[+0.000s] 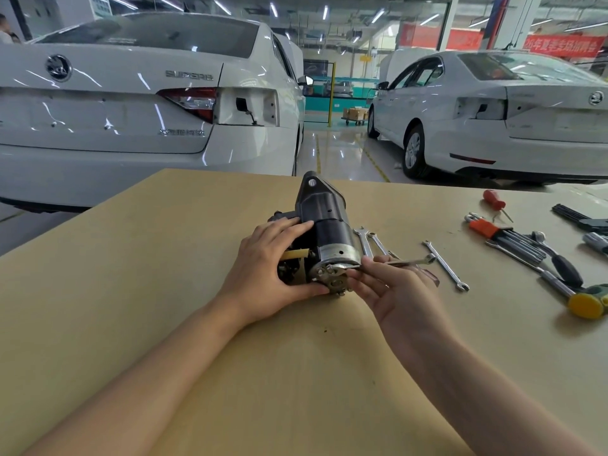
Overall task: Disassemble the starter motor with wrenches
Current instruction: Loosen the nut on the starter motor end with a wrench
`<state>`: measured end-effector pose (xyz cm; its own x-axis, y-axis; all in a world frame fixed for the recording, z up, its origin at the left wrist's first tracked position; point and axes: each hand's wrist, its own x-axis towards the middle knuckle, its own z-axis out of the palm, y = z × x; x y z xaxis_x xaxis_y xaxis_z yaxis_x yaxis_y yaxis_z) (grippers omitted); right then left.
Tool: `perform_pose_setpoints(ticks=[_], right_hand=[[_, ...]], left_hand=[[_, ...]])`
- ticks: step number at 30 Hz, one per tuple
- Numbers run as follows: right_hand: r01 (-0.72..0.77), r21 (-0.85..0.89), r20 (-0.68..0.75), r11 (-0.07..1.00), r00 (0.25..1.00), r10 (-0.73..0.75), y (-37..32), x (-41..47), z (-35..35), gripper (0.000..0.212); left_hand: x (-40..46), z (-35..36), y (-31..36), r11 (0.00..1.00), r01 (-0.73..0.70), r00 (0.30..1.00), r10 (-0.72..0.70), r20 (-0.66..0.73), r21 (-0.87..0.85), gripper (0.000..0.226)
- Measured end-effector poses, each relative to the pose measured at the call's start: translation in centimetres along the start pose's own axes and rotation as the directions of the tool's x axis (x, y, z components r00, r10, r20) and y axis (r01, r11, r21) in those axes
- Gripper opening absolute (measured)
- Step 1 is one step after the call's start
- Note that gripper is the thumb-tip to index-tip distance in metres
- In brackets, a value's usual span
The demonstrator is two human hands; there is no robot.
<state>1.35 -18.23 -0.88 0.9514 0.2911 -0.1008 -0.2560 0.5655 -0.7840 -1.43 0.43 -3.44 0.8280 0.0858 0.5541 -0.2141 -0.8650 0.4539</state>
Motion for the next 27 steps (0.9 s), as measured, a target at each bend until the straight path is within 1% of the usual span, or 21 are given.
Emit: perform_pose_setpoints(ticks=[5,7,8,9,10,12,14,15,16,19,20,21,22,23,24,25,26,27], right_hand=[[0.065,-0.026,0.009,0.998,0.998,-0.065,0.5,0.0,-0.3,0.011],[0.159,-0.114,0.053,0.981,0.987,-0.154,0.5,-0.1,-0.2,0.011],[0.251,-0.199,0.096,0.947,0.967,-0.236,0.4,-0.2,-0.1,0.012],[0.367,-0.298,0.157,0.881,0.929,-0.334,0.4,-0.3,0.1,0.015],[0.485,-0.393,0.230,0.781,0.874,-0.428,0.4,-0.3,0.5,0.018],[0.665,-0.548,0.380,0.507,0.738,-0.557,0.6,-0.3,1.1,0.025],[0.772,-0.599,0.544,0.212,0.587,-0.599,0.8,-0.2,1.9,0.023],[0.808,-0.581,0.621,0.093,0.515,-0.591,0.9,-0.2,2.2,0.021],[0.832,-0.555,0.689,-0.001,0.459,-0.561,1.2,-0.3,2.5,0.019],[0.846,-0.467,0.850,-0.255,0.351,-0.392,1.9,-0.5,2.6,0.016],[0.841,-0.424,0.890,-0.336,0.316,-0.330,2.0,-0.6,2.4,0.018],[0.840,-0.375,0.918,-0.392,0.278,-0.281,2.0,-0.6,2.2,0.022],[0.848,-0.332,0.936,-0.412,0.242,-0.257,1.8,-0.7,1.9,0.024],[0.866,-0.308,0.940,-0.394,0.214,-0.264,1.6,-0.8,1.7,0.024],[0.889,-0.314,0.926,-0.333,0.209,-0.314,1.5,-1.0,1.5,0.021],[0.907,-0.354,0.882,-0.226,0.244,-0.403,1.5,-1.3,1.3,0.017],[0.906,-0.416,0.802,-0.076,0.326,-0.501,1.5,-1.5,1.1,0.014],[0.874,-0.474,0.689,0.106,0.443,-0.574,1.6,-1.6,1.0,0.013]], left_hand=[[0.0,0.0,0.0,1.000,-0.001,1.000,0.001,-0.004,-0.013,0.096],[0.0,0.1,-0.1,1.000,-0.001,1.000,0.001,-0.012,-0.026,0.096],[-0.1,0.1,-0.1,1.000,0.005,1.000,-0.005,-0.009,-0.029,0.096],[-0.1,0.1,-0.1,0.999,0.011,1.000,-0.011,-0.006,-0.030,0.097],[-0.1,0.1,-0.2,0.999,0.014,1.000,-0.014,-0.004,-0.030,0.098],[-0.1,0.2,-0.1,1.000,0.014,1.000,-0.014,-0.005,-0.027,0.096],[-0.2,0.1,0.0,0.999,0.015,1.000,-0.016,-0.002,-0.032,0.095],[-0.1,0.0,0.2,0.999,0.017,1.000,-0.016,0.006,-0.035,0.094],[-0.1,0.0,0.3,0.999,0.019,1.000,-0.018,0.016,-0.037,0.092],[0.1,-0.2,0.3,0.999,0.027,0.999,-0.026,0.027,-0.040,0.085],[0.1,-0.3,0.3,0.999,0.028,0.999,-0.027,0.028,-0.041,0.084],[0.1,-0.3,0.2,0.999,0.022,0.999,-0.021,0.028,-0.041,0.083],[0.1,-0.3,0.1,0.999,0.014,1.000,-0.013,0.028,-0.039,0.083],[0.1,-0.3,0.1,0.999,0.011,1.000,-0.010,0.025,-0.037,0.083],[0.1,-0.3,0.1,0.999,0.018,1.000,-0.017,0.023,-0.039,0.084],[0.1,-0.3,0.1,0.999,0.026,0.999,-0.025,0.023,-0.045,0.085],[0.0,-0.3,0.1,0.998,0.030,0.999,-0.029,0.023,-0.052,0.091],[-0.1,-0.3,0.2,0.998,0.030,0.999,-0.029,0.024,-0.053,0.097]])
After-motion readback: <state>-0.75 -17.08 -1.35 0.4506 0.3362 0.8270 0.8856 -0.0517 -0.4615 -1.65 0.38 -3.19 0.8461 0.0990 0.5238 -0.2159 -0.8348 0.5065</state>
